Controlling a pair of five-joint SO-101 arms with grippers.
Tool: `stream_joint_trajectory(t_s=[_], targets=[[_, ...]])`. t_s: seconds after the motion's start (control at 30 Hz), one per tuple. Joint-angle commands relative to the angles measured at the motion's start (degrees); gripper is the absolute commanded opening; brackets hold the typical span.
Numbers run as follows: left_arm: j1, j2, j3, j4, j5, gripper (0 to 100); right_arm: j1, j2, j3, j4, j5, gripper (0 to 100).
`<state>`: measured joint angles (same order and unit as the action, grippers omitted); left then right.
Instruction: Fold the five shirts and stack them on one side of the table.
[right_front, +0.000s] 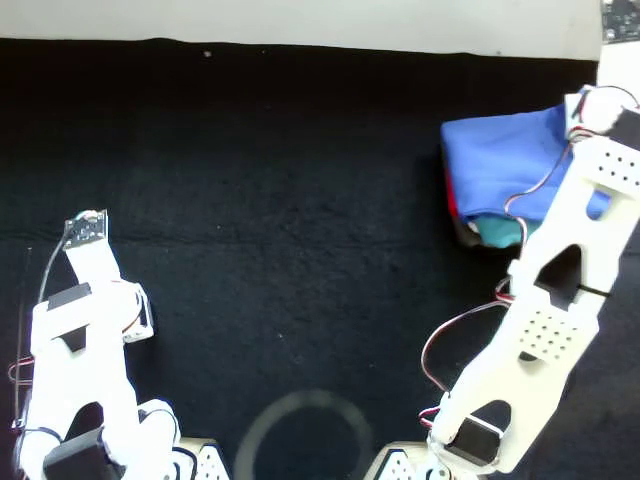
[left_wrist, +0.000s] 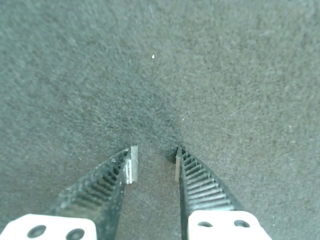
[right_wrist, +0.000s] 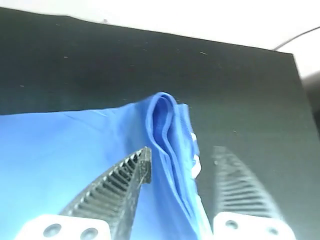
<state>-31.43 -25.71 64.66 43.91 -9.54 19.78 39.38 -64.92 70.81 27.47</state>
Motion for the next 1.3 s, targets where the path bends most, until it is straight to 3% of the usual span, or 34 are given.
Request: stream_joint_trajectory(t_s=[0.0, 0.33, 0.63, 0.77, 0.9, 1.07, 1.17, 1.27], targets=[[0.9, -0.5, 0.1, -1.1, -0.4, 14, -1.5, -0.7, 3.6, -6.2, -0.8, 2.9], [0.9, -0.5, 0.1, -1.1, -0.4, 14, 6.5, 11.6, 6.9, -25.4, -0.9, 3.9], [0.9, -0.9, 1.3, -2.5, -0.4, 14, 8.0, 12.3, 6.3, -26.0, -1.1, 4.2], [0.9, -0.9, 1.3, -2.5, -0.4, 14, 7.6, 10.7, 0.7, -18.6, -1.9, 8.8], [0.9, -0.9, 1.3, -2.5, -0.4, 14, 7.3, 8.2, -7.8, -10.9, -11.1, 20.5], [0.9, -0.9, 1.3, -2.5, -0.4, 14, 6.3, 6.5, -16.0, -5.0, -13.2, 21.6], [0.9, -0.9, 1.3, -2.5, -0.4, 14, 6.1, 6.4, -19.6, -0.9, -13.0, 15.5], [0.9, -0.9, 1.3, -2.5, -0.4, 14, 6.0, 6.5, -21.7, 0.1, -11.3, 0.5]])
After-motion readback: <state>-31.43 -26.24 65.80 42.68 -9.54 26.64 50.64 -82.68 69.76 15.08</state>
